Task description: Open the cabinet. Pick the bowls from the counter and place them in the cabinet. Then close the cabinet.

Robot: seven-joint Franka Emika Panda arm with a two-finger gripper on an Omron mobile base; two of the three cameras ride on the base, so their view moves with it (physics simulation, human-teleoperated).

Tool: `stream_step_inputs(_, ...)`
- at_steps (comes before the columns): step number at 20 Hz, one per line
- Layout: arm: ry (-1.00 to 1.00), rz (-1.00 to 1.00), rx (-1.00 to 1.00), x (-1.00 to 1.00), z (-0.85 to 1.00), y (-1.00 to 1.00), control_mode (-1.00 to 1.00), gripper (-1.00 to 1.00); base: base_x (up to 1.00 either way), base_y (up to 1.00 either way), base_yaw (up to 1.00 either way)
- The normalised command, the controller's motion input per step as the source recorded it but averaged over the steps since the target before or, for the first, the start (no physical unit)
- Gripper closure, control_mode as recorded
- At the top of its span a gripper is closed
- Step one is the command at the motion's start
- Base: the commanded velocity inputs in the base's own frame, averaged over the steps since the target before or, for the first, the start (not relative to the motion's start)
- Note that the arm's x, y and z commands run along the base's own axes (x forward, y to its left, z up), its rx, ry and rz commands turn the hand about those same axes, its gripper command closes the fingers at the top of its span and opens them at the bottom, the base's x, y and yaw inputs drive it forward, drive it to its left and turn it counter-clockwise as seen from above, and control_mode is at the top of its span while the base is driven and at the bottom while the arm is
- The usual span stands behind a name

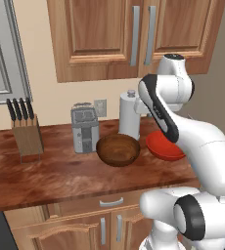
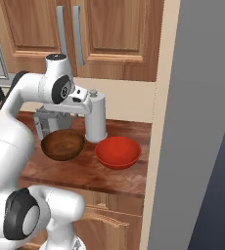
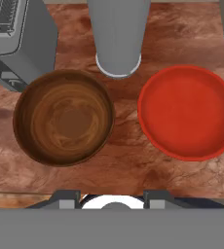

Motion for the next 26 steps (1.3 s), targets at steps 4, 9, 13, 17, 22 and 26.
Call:
stream_step_inputs(4,-0.1,0.0,-0.01,-0.35,0.01,0.06,-1.0,-1.0,0.0,0.0,0.0)
stream_step_inputs(9,-0.34,0.04,-0.08,-0.47,0.22,0.06,-1.0,-1.0,0.0,0.0,0.0)
stream_step_inputs(13,-0.36,0.11,-0.04,-0.23,0.57,0.0,-1.0,-1.0,0.0,0.0,0.0)
stream_step_inputs(17,-0.34,0.1,-0.01,-0.14,0.77,0.0,-1.0,-1.0,0.0,0.0,0.0)
stream_step_inputs(22,-0.22,0.08,0.0,-0.07,0.67,0.0,-1.0,-1.0,0.0,0.0,0.0)
stream_step_inputs(26,-0.25,0.01,-0.01,0.0,0.53,0.0,-1.0,-1.0,0.0,0.0,0.0)
